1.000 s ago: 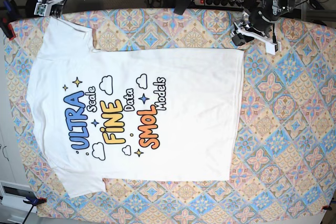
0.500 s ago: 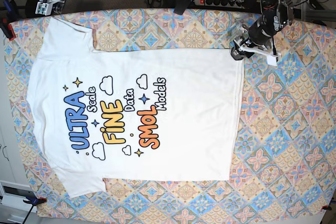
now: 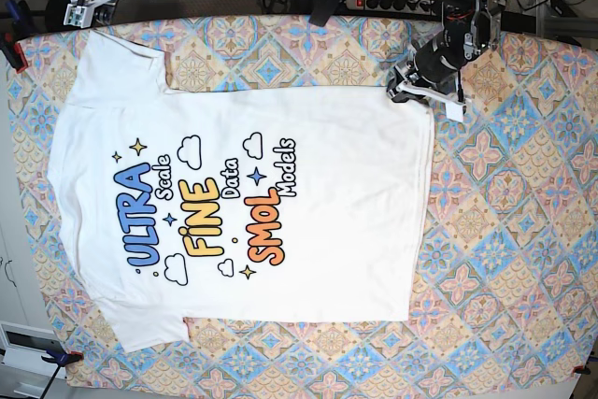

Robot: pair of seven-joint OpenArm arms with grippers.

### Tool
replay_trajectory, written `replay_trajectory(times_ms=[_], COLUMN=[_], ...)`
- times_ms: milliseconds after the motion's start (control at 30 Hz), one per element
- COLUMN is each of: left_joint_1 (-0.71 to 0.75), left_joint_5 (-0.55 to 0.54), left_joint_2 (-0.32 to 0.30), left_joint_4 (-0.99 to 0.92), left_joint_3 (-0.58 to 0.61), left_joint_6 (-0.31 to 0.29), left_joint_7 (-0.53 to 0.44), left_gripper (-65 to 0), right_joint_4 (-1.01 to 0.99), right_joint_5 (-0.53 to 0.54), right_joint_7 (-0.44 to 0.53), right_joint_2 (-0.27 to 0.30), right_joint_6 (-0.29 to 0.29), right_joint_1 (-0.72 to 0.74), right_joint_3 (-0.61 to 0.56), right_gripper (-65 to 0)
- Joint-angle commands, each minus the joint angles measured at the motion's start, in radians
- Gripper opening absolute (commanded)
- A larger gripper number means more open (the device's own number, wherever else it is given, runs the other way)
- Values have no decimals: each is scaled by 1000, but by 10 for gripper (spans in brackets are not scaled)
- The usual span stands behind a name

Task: Fold the T-shirt properly
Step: 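Move both grippers down to the shirt's shoulder corners and grasp them, then pull the grasped shoulder corners apart to straighten the shirt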

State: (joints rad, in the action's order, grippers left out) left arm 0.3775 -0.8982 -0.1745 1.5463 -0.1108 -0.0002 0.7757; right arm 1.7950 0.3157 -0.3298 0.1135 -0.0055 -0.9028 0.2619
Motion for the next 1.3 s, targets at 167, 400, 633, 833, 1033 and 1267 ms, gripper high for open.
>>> replay_trajectory(times_ms=[167,400,633,833,1033,1267], left_joint_1=[16,47,68,82,97,100], left_joint_5=[-16,-16,-14,-16,-16,-16], left_joint_2=[-9,-9,-9,-35,-38,-43], left_joint_4=[18,19,19,19,19,19], left_joint_3=[-7,-25,-83,-89,-89,-89], left_joint_6=[-10,-10,-11,-11,-11,-11], left_joint_7=[-9,-9,-3,-3,-8,-8], left_gripper=[-650,-650,-650,-650,-650,-650], right_joint_4=[-1,-16,-100,-218,-289,-338], right_joint_5=[4,4,4,4,4,4], right_joint_7=[-90,-133,-160,-160,-150,-150], right_joint_2=[1,5,7,7,8,28], right_joint_6=[3,3,3,3,3,20], right_joint_1=[83,142,238,288,304,342], right_joint_3=[70,80,116,162,164,156], right_gripper=[-555,-402,-369,-368,-368,-369])
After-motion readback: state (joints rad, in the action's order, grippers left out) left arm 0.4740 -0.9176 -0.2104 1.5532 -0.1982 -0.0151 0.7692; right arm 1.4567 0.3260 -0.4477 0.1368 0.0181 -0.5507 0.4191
